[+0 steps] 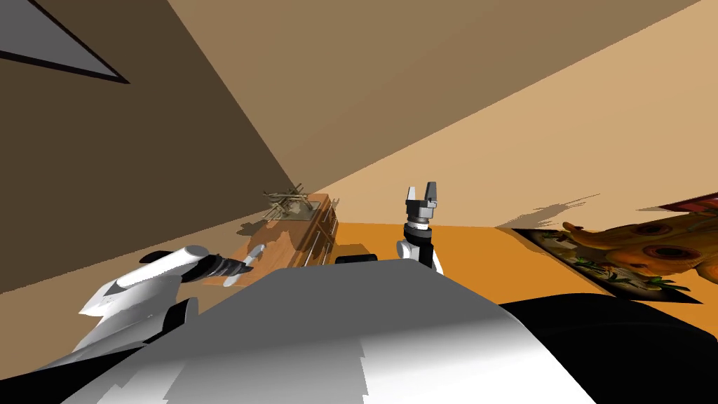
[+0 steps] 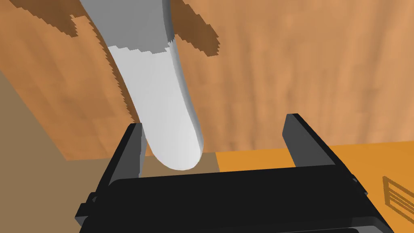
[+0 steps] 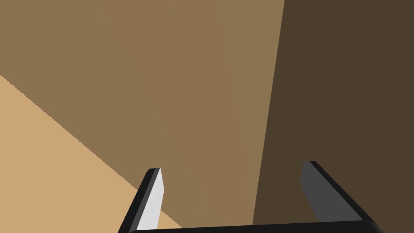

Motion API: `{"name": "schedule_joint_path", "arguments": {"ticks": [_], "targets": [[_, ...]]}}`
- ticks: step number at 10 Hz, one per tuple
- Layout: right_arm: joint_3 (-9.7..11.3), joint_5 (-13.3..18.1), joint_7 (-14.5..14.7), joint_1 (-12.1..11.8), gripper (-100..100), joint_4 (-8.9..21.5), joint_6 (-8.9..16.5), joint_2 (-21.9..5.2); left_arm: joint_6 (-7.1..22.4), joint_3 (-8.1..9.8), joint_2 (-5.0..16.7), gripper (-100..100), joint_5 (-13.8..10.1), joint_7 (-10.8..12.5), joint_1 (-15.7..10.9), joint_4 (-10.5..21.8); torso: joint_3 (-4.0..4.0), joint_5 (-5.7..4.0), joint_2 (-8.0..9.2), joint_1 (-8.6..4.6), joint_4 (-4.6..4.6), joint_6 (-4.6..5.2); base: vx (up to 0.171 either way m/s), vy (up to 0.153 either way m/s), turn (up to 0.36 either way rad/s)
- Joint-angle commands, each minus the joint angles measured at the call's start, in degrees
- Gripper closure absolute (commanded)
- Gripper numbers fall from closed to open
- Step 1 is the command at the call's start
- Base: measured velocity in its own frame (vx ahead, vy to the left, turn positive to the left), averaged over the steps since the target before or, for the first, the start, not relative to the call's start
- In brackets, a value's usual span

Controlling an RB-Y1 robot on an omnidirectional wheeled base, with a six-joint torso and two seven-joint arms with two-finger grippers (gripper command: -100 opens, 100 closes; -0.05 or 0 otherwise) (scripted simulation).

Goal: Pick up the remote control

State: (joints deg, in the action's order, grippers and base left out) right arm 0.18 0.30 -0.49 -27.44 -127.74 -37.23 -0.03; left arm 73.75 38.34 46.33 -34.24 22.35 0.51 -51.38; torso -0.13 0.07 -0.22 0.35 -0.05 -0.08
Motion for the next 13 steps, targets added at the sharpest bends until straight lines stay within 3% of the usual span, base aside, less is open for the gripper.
{"name": "schedule_joint_path", "arguments": {"ticks": [1,5,7,8,9,12,13], "targets": [[0.00,0.00,0.00,0.00,0,0.00,0.00,0.00,1.97,0.52,0.91,-100,-0.59,1.02,-0.38,2.86,0.00,0.00,0.00,0.00,0.00,0.00,0.108,0.122,-0.093],[-0.01,0.00,0.00,0.00,0,0.00,0.00,0.00,5.28,1.41,1.78,-100,-1.51,3.33,-0.12,8.43,-0.05,0.05,-0.08,0.15,-0.02,-0.01,0.098,0.132,-0.078],[-0.01,0.00,0.00,-0.01,0,0.00,0.00,0.00,5.23,1.38,1.49,-100,-1.49,3.39,0.03,8.40,-0.06,0.06,-0.10,0.18,-0.03,-0.01,0.070,0.097,-0.029],[0.00,0.00,0.00,0.00,0,0.00,0.00,0.00,5.30,1.37,1.47,0,-1.50,3.49,0.03,8.52,0.02,0.01,0.06,-0.07,0.00,-0.01,0.008,0.012,-0.001],[0.01,0.00,0.00,0.00,0,0.00,0.00,0.01,4.91,2.58,1.25,-100,-0.97,0.86,0.32,9.07,0.10,-0.04,0.19,-0.26,0.03,-0.01,0.072,-0.002,0.152],[0.01,0.00,0.00,-0.01,0,0.00,0.00,0.01,4.15,4.99,0.79,-100,0.09,-3.89,0.90,10.18,-0.18,-0.09,-0.30,-0.43,-0.07,0.02,0.168,-0.009,0.190],[0.00,0.00,0.00,-0.02,0,0.00,0.00,0.01,4.15,4.99,0.79,-100,0.09,-4.37,0.90,10.18,-0.18,-0.06,-0.31,-0.30,-0.07,-0.04,0.115,0.004,0.077]]}}
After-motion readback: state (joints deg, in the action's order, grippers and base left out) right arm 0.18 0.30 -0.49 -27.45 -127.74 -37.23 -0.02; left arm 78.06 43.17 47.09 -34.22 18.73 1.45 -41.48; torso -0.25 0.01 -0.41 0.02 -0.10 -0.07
